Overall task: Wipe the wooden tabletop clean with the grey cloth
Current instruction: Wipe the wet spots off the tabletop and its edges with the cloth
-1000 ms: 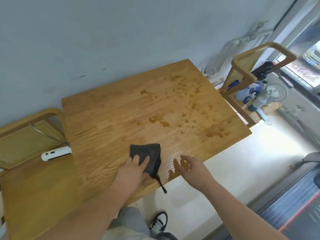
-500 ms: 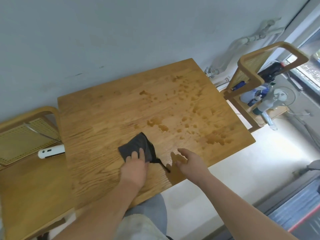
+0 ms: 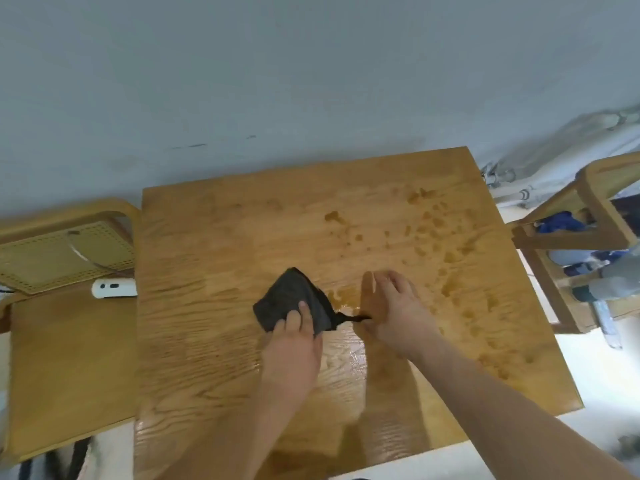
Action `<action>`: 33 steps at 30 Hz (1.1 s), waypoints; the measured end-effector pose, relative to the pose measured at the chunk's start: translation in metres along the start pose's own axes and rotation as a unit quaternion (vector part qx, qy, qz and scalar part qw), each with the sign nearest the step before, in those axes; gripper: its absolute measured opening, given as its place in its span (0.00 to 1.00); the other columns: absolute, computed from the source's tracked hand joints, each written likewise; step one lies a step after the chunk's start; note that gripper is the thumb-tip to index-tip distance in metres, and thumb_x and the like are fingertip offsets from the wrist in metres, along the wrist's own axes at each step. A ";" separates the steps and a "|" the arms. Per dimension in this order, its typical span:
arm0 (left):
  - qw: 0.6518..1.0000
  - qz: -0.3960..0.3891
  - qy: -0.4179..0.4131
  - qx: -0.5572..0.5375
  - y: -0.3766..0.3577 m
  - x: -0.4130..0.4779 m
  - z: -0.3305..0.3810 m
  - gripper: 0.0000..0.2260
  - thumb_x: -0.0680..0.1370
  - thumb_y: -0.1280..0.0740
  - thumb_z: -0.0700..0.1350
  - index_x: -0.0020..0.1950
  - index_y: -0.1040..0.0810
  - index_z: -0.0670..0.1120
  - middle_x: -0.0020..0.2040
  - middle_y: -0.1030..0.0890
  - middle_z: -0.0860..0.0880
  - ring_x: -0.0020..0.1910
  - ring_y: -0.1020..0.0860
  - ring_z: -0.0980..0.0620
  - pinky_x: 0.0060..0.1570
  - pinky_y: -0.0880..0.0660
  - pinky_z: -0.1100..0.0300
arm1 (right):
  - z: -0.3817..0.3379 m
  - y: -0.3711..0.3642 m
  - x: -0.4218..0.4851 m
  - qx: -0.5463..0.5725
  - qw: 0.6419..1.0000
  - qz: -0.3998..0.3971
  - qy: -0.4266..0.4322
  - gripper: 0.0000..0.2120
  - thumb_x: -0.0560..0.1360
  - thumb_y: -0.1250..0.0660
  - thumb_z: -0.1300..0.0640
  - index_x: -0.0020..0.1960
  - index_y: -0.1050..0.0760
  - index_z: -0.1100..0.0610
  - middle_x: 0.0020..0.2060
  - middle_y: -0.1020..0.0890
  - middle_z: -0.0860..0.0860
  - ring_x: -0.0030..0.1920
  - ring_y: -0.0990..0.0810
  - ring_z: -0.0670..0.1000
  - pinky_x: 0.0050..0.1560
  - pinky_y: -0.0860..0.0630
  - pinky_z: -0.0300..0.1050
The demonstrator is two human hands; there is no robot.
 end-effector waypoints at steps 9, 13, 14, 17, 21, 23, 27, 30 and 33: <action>0.994 0.064 0.079 -0.047 0.029 0.062 -0.039 0.28 0.84 0.41 0.57 0.82 0.40 0.49 0.57 0.26 0.48 0.51 0.28 0.47 0.43 0.27 0.53 | 0.008 0.037 0.040 0.000 0.999 -0.004 0.042 0.41 0.73 0.31 0.44 0.82 0.42 0.50 0.77 0.37 0.48 0.79 0.40 0.53 0.72 0.29 0.55; 0.996 0.016 -0.080 -0.032 0.009 0.040 0.017 0.29 0.84 0.44 0.59 0.83 0.44 0.50 0.59 0.27 0.49 0.54 0.29 0.46 0.47 0.25 0.51 | 0.009 0.038 0.040 0.013 0.997 0.015 0.074 0.31 0.76 0.32 0.55 0.79 0.34 0.53 0.73 0.29 0.49 0.75 0.34 0.52 0.69 0.28 0.49; 0.988 -0.008 -0.156 -0.017 0.005 0.038 0.019 0.29 0.84 0.43 0.59 0.83 0.45 0.52 0.59 0.28 0.49 0.55 0.29 0.46 0.49 0.26 0.51 | 0.009 0.038 0.039 0.017 0.996 0.024 0.088 0.29 0.77 0.33 0.56 0.78 0.32 0.54 0.72 0.27 0.50 0.74 0.32 0.53 0.68 0.27 0.49; 0.987 -0.006 -0.158 -0.009 0.009 0.049 0.001 0.28 0.84 0.42 0.60 0.83 0.44 0.57 0.59 0.29 0.50 0.55 0.30 0.47 0.49 0.26 0.53 | 0.012 0.038 0.032 0.029 0.991 0.039 0.127 0.25 0.79 0.35 0.59 0.75 0.29 0.56 0.70 0.25 0.51 0.71 0.29 0.54 0.68 0.27 0.50; 0.986 0.039 0.140 -0.082 0.014 0.047 0.034 0.28 0.85 0.44 0.57 0.84 0.47 0.55 0.60 0.31 0.48 0.54 0.32 0.46 0.47 0.27 0.54 | 0.026 0.042 0.017 0.068 0.985 0.037 0.156 0.23 0.78 0.34 0.62 0.73 0.26 0.60 0.67 0.23 0.53 0.69 0.27 0.55 0.69 0.28 0.48; 0.982 0.033 0.155 -0.101 0.006 0.034 0.082 0.28 0.85 0.45 0.57 0.84 0.48 0.53 0.61 0.31 0.47 0.53 0.32 0.45 0.49 0.27 0.52 | 0.036 0.044 0.009 0.082 0.983 0.034 0.163 0.22 0.79 0.34 0.62 0.72 0.26 0.60 0.67 0.23 0.53 0.69 0.27 0.54 0.69 0.30 0.43; 0.987 -0.004 -0.032 -0.160 -0.005 0.009 0.148 0.26 0.83 0.41 0.57 0.80 0.38 0.55 0.58 0.29 0.48 0.55 0.31 0.44 0.51 0.25 0.49 | 0.058 0.050 -0.002 0.059 0.984 0.007 0.169 0.23 0.80 0.37 0.61 0.76 0.30 0.57 0.71 0.27 0.52 0.72 0.31 0.53 0.70 0.30 0.45; 0.945 -0.062 -0.079 -0.311 0.006 0.010 0.137 0.23 0.81 0.35 0.57 0.76 0.29 0.55 0.58 0.26 0.51 0.56 0.28 0.49 0.54 0.25 0.53 | 0.069 0.044 -0.012 0.016 0.984 -0.014 0.179 0.26 0.80 0.39 0.60 0.79 0.34 0.58 0.76 0.33 0.53 0.77 0.37 0.55 0.74 0.31 0.49; 0.935 -0.051 0.013 -0.350 0.028 0.016 0.087 0.19 0.82 0.34 0.52 0.73 0.24 0.53 0.62 0.23 0.52 0.59 0.22 0.50 0.59 0.24 0.56 | 0.070 0.024 -0.022 -0.060 0.979 -0.071 0.180 0.30 0.84 0.42 0.49 0.83 0.46 0.54 0.84 0.48 0.52 0.83 0.54 0.53 0.80 0.42 0.50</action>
Point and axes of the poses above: each hand's wrist, its own x-axis towards the middle knuckle, its own y-axis out of the back of the hand, z = x × y, the point moved 2 cm from there along x, towards the middle knuckle
